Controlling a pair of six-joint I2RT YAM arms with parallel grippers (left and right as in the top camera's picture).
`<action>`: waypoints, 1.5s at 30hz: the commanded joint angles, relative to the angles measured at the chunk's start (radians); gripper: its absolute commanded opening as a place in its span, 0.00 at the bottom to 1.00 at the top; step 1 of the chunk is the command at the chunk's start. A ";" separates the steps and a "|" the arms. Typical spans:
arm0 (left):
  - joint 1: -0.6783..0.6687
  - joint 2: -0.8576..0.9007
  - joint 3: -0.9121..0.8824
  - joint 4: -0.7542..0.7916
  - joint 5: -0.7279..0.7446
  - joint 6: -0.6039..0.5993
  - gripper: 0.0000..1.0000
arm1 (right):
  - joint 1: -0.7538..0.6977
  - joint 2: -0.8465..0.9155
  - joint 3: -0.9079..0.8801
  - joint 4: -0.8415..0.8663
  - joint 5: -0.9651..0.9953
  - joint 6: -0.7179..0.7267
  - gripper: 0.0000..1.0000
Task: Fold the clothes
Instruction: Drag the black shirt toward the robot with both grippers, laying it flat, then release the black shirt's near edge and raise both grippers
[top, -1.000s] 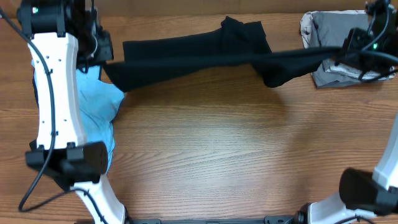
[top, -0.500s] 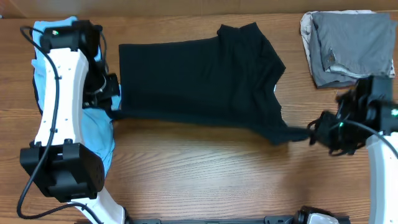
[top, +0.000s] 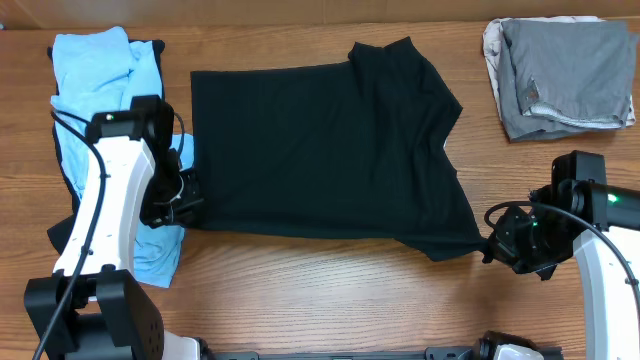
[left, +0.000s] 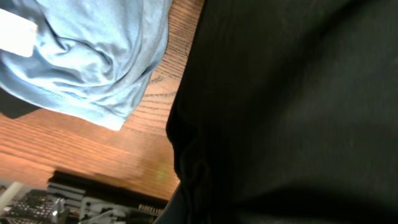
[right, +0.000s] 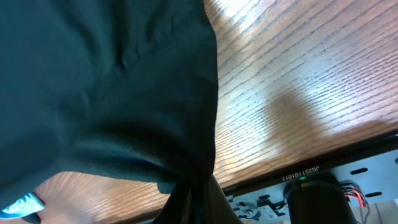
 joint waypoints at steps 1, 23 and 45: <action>0.010 -0.021 -0.063 0.052 -0.003 -0.052 0.04 | -0.007 -0.015 -0.005 0.044 -0.006 0.015 0.04; 0.012 0.041 -0.132 0.490 -0.168 -0.097 0.04 | 0.205 0.364 -0.005 0.657 0.008 -0.043 0.04; 0.025 0.254 -0.132 0.745 -0.161 -0.123 0.04 | 0.196 0.394 -0.006 0.840 0.023 -0.130 0.04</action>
